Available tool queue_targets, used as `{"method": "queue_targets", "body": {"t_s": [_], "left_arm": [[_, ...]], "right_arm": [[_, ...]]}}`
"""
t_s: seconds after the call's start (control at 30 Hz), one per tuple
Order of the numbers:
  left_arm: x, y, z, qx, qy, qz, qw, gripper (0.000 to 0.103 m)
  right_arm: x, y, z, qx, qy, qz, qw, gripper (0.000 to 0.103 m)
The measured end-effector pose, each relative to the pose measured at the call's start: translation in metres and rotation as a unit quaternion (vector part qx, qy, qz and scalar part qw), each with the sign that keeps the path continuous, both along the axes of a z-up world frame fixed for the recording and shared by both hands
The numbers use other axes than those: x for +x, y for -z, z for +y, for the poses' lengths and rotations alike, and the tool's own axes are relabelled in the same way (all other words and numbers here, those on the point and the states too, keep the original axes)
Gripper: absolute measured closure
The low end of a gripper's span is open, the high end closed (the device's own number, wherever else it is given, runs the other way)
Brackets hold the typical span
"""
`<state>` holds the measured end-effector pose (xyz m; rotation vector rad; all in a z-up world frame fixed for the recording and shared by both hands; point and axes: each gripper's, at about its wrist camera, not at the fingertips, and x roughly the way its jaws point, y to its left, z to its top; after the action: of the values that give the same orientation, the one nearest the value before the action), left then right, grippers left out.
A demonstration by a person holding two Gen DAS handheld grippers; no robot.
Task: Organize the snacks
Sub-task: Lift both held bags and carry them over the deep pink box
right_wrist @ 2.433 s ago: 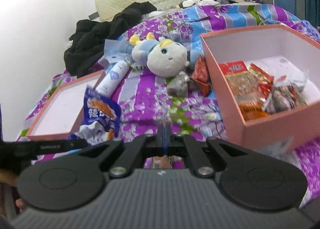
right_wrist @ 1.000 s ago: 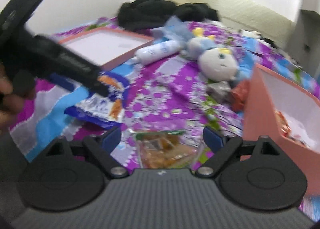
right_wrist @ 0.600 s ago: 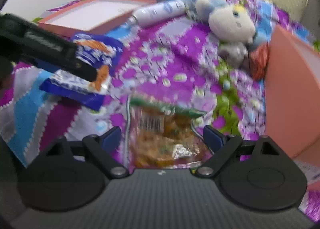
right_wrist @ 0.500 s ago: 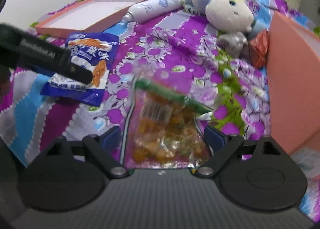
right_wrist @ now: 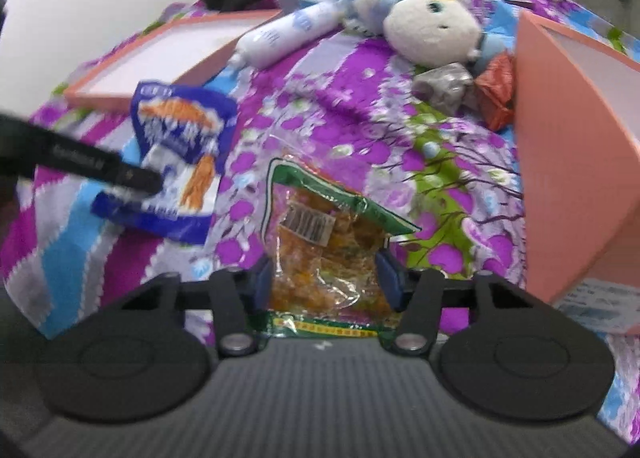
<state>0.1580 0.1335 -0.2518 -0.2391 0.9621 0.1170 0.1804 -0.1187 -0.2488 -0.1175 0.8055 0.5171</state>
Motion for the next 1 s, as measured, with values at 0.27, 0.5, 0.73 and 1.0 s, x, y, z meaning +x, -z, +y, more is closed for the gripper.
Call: {"method": "queue_targets", "body": {"t_s": [0.27, 0.5, 0.73, 1.0], "left_arm": [[-0.018, -0.039, -0.020, 0.012, 0.027, -0.025, 0.9992, 0.079], [-0.044, -0.089, -0.030, -0.001, 0.031, -0.062, 0.9976, 0.079], [-0.073, -0.145, -0.046, 0.000, 0.046, -0.119, 0.9919, 0.079], [-0.095, -0.192, -0.069, -0.012, 0.068, -0.160, 0.9846, 0.079]], "right_arm": [[-0.018, -0.036, -0.019, 0.032, 0.030, -0.019, 0.999, 0.049], [-0.042, -0.083, -0.033, 0.052, 0.047, -0.066, 0.995, 0.049], [-0.069, -0.140, -0.049, 0.085, 0.059, -0.128, 0.986, 0.049], [-0.098, -0.183, -0.070, 0.089, 0.094, -0.196, 0.972, 0.049]]}}
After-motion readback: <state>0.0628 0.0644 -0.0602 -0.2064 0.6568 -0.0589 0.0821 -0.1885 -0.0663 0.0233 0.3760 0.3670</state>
